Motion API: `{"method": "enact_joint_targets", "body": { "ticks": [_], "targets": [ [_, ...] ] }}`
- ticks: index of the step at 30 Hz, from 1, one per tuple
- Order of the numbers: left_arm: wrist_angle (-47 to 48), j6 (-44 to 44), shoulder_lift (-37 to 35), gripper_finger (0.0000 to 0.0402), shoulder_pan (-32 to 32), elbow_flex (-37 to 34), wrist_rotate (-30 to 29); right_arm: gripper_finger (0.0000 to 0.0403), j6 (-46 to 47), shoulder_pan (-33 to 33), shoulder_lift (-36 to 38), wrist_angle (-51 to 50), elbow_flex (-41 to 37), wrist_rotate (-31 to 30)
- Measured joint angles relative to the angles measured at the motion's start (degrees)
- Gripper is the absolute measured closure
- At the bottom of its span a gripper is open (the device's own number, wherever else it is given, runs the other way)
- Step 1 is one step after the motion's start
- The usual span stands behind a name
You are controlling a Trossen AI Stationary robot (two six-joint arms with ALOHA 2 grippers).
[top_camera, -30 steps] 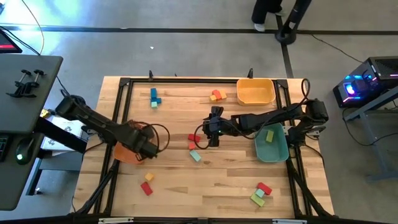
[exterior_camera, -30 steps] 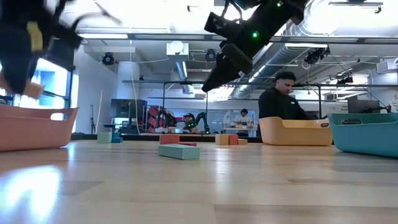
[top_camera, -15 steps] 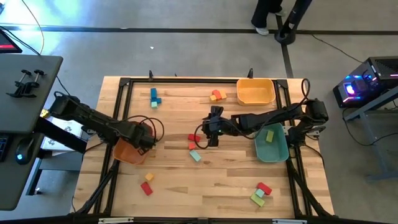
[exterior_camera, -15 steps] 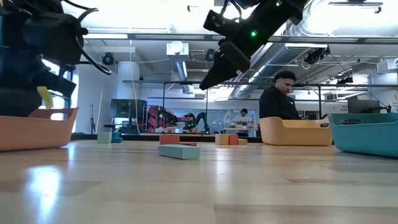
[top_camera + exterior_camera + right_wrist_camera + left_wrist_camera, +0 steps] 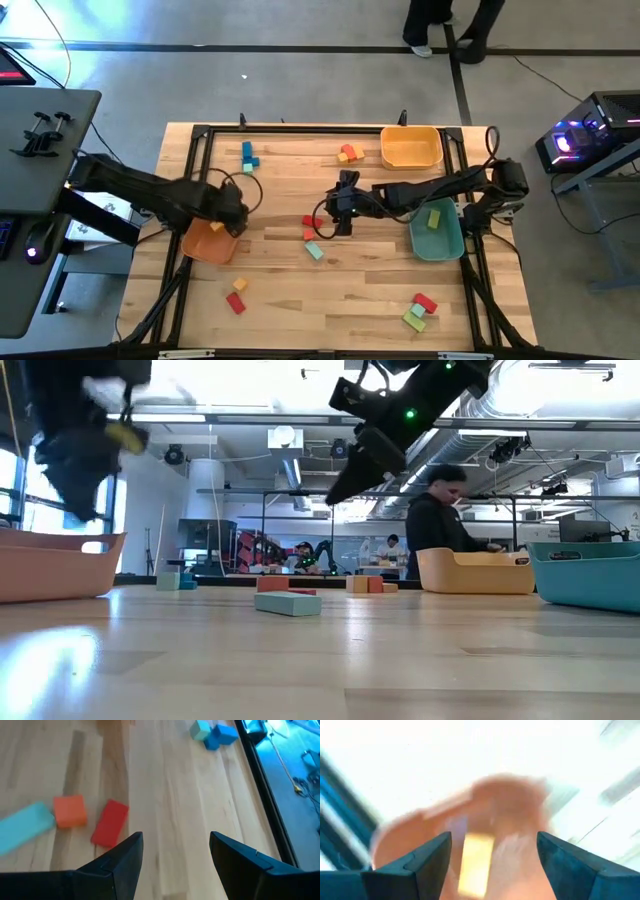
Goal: Sort blocks by size
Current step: Put the top yellow cube block into the yellow bin
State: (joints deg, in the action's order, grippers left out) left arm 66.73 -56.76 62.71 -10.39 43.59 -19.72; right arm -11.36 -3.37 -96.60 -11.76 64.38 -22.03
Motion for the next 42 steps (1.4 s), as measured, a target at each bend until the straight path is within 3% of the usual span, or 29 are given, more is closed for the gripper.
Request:
{"method": "enact_joint_targets", "body": {
  "ticks": [3,6,11,15,19,24,29,31,34,42],
  "targets": [
    [-4.1,2.8,-3.0,0.0121,-1.1,3.2,-7.7,0.0176,1.6,0.5,2.1,-5.2,0.0,-2.2],
    [-16.2,12.3,-5.6,0.0121,-2.2,2.7,-12.1,0.0176,2.4,2.1,4.8,-4.7,-2.4,-3.0],
    [-48.3,33.6,-7.2,0.012,-1.3,-4.6,-10.6,0.0176,2.5,5.8,10.1,7.6,-12.4,-1.7],
    [-70.7,44.4,-6.0,0.012,2.3,-10.4,-6.7,0.0176,6.9,9.1,13.2,21.9,-21.7,-1.5],
    [-83.5,50.8,-2.8,0.012,7.6,-13.3,-6.7,0.0176,16.3,12.4,13.4,31.2,-27.5,-1.5],
    [-92.8,54.5,3.5,0.012,14.8,-13.6,-5.5,0.0176,19.7,15.7,8.7,33.1,-26.2,3.5],
    [-99.9,55.5,10.3,0.012,21.9,-13.7,3.6,0.0176,7.5,18.7,-0.1,33.7,-19.5,9.0],
    [-101.5,55.5,12.5,0.012,23.9,-13.6,5.8,0.0176,3.1,19.7,-3.1,31.1,-16.6,8.1],
    [-101.6,57.1,13.7,0.012,26.1,-13.6,6.0,0.0176,2.6,21.6,-6.4,27.9,-11.6,5.7],
    [-101.4,60.2,13.4,0.012,31.2,-13.6,5.8,0.0176,8.2,27.0,-11.6,14.7,-3.5,11.9]
  ]
}}
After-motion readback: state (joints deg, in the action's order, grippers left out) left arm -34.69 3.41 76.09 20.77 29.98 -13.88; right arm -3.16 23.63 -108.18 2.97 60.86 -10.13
